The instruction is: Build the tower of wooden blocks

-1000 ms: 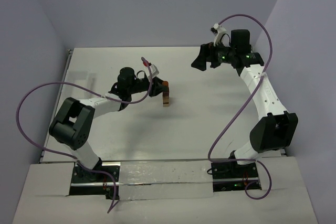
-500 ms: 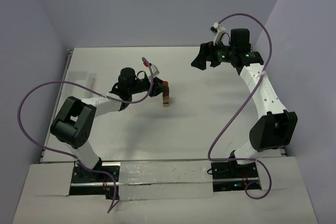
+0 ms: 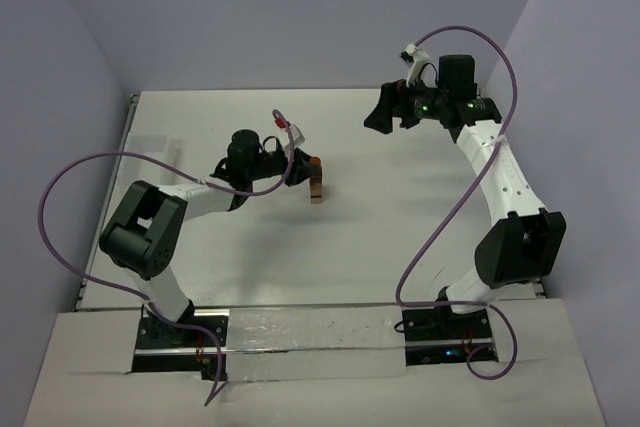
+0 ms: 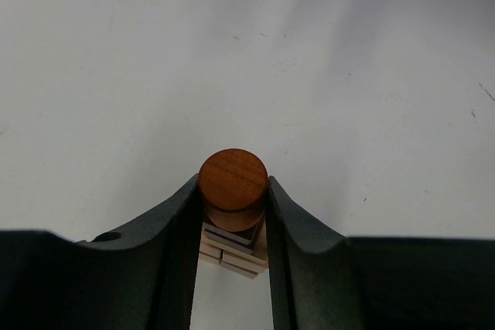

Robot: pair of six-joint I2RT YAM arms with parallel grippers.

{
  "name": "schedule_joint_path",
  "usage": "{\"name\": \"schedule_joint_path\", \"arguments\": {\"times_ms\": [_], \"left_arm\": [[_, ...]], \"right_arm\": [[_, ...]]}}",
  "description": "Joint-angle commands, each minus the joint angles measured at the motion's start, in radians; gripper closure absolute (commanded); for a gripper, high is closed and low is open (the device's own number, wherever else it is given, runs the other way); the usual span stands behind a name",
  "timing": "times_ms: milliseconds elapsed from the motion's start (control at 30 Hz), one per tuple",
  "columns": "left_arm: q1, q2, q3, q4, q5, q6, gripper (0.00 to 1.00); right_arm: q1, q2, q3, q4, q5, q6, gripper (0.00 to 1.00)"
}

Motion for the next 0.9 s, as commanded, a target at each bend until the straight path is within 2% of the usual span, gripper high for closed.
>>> {"name": "schedule_joint_path", "arguments": {"times_ms": [0,333,700,867], "left_arm": [[-0.001,0.015,0.046,0.052,0.008,-0.009,0.77],[-0.001,0.023,0.057,0.051,0.007,-0.019,0.67],[-0.003,0.022,0.046,0.06,-0.002,-0.022,0.51],[-0.002,0.025,0.047,0.061,-0.003,-0.022,0.49]], "right_arm": [[-0.008,0.006,0.044,0.0,-0.01,-0.004,0.0],[-0.008,0.01,0.047,0.0,-0.013,-0.006,0.0],[-0.008,0.011,0.049,-0.004,-0.015,-0.006,0.0],[-0.008,0.015,0.053,-0.009,-0.016,-0.007,0.0]]}}
